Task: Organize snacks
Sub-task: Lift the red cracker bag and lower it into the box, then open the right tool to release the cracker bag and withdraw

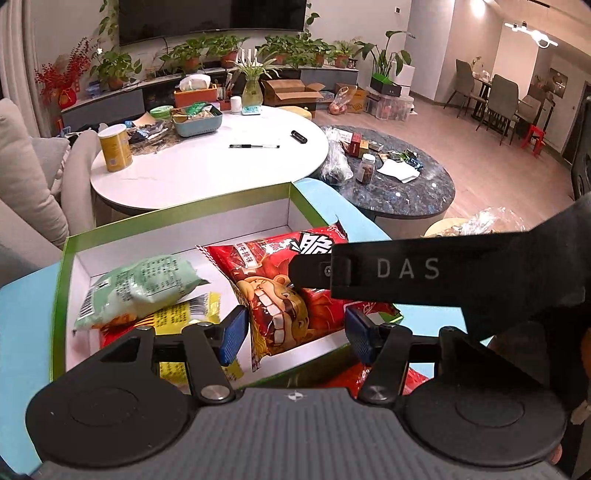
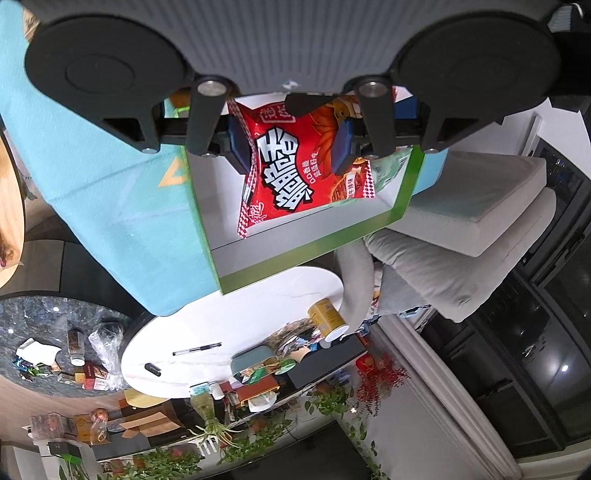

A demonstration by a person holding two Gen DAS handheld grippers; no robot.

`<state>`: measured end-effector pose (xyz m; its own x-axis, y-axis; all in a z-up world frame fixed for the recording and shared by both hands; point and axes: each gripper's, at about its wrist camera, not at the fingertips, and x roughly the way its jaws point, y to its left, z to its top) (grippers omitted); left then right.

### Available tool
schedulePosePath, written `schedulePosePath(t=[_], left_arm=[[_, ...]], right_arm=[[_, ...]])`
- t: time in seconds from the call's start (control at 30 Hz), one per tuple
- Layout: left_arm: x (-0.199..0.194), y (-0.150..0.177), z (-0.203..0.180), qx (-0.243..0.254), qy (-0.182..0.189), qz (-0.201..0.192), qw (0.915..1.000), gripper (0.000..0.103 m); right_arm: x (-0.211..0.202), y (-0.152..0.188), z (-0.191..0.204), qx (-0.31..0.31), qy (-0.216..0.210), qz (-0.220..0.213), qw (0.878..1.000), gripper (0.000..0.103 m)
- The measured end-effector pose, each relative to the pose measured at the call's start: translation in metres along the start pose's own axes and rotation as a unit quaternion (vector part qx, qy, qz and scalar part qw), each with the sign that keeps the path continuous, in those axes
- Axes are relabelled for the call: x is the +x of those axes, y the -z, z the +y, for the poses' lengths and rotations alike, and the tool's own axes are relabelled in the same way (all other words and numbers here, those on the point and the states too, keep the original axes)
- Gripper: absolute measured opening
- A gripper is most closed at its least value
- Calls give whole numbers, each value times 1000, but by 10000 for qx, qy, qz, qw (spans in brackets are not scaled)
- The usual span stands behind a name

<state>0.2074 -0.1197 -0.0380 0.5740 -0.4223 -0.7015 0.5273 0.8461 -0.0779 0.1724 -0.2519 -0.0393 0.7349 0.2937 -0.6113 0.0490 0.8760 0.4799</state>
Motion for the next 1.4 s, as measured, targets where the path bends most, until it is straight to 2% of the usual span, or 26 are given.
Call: schedulePosePath(t=[0.17, 0.43, 1.0, 1.1, 1.4], left_arm=[[16, -1, 1, -8, 11, 117, 9999, 54], [19, 7, 11, -142, -93, 212, 9996, 61], [-15, 21, 4, -17, -262, 127, 9996, 66], [-22, 26, -1, 53, -363, 98, 9993, 71], [-39, 44, -21, 390, -506, -8, 9980, 78]], right_arm=[[11, -2, -11, 74, 66, 59, 9999, 80], [14, -1, -20, 227, 28, 66, 9997, 80], [-22, 13, -13, 37, 181, -42, 9998, 80], [-29, 19, -16, 24, 182, -33, 9998, 80], [-43, 40, -28, -13, 372, 129, 9992, 80]])
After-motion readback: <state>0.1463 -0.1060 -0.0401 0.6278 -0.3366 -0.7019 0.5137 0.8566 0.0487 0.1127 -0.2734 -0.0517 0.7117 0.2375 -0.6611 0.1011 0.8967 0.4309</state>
